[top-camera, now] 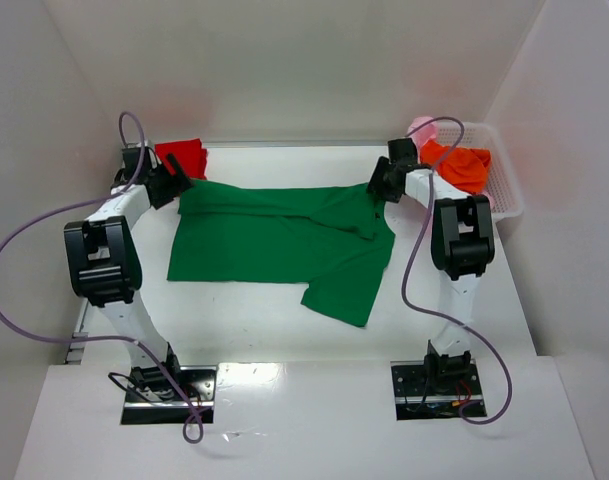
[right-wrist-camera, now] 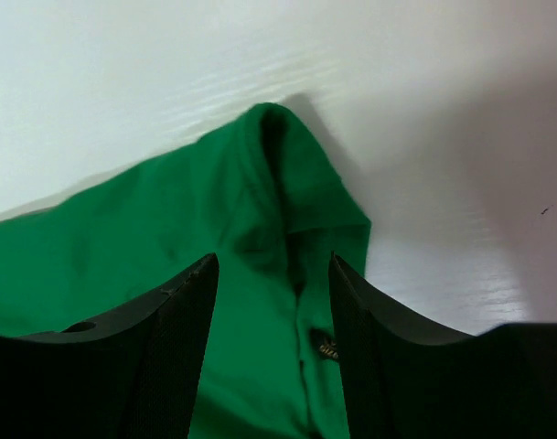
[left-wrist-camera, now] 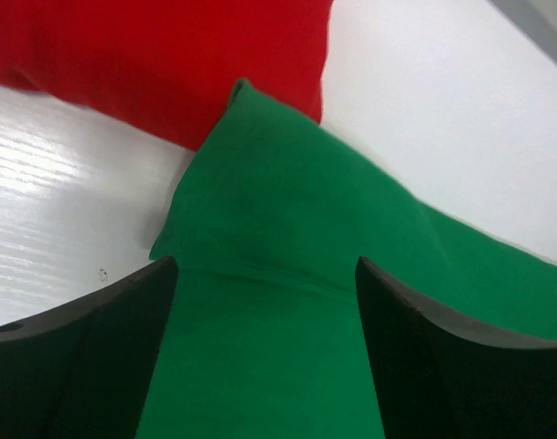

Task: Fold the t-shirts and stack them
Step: Fold the flattened tshirt in 1/3 of the way

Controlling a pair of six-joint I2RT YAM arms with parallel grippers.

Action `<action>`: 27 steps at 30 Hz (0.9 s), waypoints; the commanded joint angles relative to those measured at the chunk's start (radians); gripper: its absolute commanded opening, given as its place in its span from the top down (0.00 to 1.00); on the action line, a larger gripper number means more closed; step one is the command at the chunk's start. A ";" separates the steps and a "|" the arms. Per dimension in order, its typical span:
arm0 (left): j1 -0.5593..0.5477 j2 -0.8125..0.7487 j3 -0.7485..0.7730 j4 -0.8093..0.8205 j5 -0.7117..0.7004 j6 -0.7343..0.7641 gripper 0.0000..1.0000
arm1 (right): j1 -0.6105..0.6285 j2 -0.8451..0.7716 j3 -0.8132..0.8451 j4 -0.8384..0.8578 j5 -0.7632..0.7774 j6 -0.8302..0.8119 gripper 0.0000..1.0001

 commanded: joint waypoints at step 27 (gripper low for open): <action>0.004 0.084 -0.073 0.019 -0.023 0.025 0.36 | -0.009 0.089 0.068 0.035 -0.047 -0.013 0.89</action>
